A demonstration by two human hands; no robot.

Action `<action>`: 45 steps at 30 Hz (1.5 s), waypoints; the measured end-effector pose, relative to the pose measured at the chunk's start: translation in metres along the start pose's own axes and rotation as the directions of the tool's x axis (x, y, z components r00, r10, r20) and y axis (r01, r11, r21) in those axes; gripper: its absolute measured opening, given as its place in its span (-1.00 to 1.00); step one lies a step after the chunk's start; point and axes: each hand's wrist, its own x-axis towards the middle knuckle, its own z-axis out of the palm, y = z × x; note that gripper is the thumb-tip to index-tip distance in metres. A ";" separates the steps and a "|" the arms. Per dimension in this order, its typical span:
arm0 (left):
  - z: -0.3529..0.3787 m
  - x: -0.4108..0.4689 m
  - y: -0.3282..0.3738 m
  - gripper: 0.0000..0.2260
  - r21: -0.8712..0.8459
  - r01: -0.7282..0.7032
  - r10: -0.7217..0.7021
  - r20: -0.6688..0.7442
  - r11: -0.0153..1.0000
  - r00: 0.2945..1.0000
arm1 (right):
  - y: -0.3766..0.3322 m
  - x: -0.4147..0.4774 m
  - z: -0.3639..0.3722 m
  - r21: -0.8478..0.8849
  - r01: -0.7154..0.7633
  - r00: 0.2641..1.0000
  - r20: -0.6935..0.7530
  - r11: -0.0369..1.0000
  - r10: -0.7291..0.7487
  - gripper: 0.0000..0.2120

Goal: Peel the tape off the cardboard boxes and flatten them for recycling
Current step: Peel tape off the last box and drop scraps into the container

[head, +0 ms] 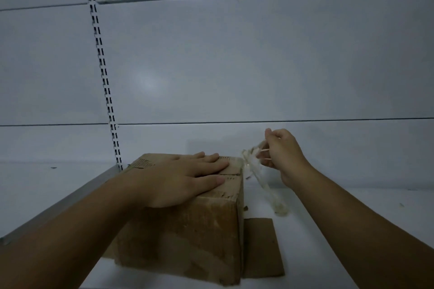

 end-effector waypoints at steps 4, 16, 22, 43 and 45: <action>0.001 0.002 -0.005 -0.57 -0.049 -0.019 0.018 -0.020 0.999 1.000 | -0.002 -0.006 -0.012 0.179 -0.133 0.964 0.252 0.975 0.086 -0.48; -0.003 0.008 -0.019 -0.66 -0.287 -0.061 0.048 -0.053 0.956 0.997 | 0.008 -0.033 -0.016 -0.578 0.627 0.778 0.433 0.522 -0.455 -0.67; -0.001 0.008 -0.015 -0.59 -0.282 -0.041 0.013 -0.101 0.959 0.995 | 0.011 -0.001 -0.040 -0.326 0.347 0.934 0.206 0.879 -0.292 -0.66; 0.009 -0.003 0.054 -0.76 -0.102 0.010 -0.082 -0.732 0.995 0.676 | -0.053 -0.023 -0.072 0.789 -0.076 0.971 0.197 0.610 -0.133 -0.65; 0.022 -0.006 0.097 -0.75 -0.354 -0.250 -0.164 -0.812 0.901 0.560 | -0.058 -0.028 -0.074 0.821 -0.077 0.971 0.189 0.566 -0.142 -0.66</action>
